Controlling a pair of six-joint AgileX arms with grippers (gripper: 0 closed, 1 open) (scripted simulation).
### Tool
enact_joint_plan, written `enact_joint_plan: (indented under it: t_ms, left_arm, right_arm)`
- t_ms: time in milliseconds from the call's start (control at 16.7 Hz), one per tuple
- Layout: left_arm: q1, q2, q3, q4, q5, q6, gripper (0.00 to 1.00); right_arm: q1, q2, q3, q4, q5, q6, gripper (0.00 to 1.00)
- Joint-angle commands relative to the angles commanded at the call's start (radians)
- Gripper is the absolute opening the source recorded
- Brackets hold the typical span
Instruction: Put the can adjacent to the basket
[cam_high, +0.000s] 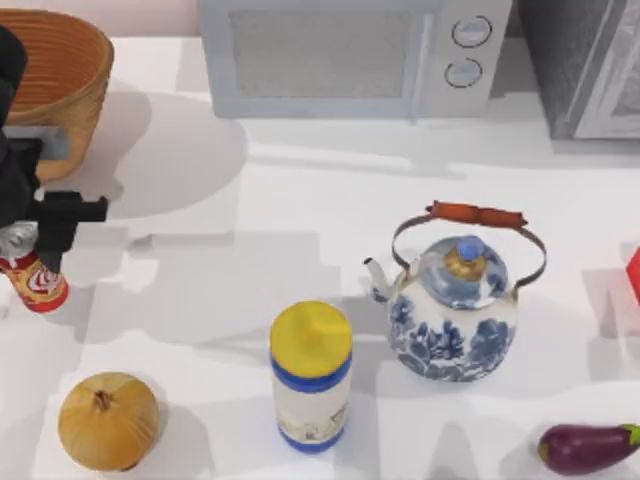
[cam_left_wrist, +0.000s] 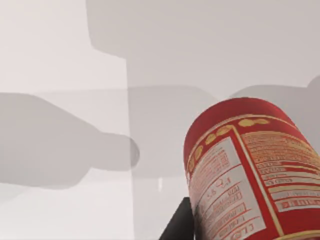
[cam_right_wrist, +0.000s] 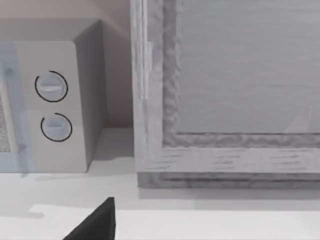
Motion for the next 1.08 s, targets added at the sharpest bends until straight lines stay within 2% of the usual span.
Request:
enact_joint_plan:
  t_ms: [480,1080]
  left_arm:
    - [0.000,0.000,0.000,0.000,0.000,0.000,0.98]
    - [-0.001,0.000,-0.001,-0.002,0.000,0.000,1.00]
  right_arm:
    - [0.000,0.000,0.000,0.000,0.000,0.000,1.00]
    - [0.000,0.000,0.000,0.000,0.000,0.000,1.00]
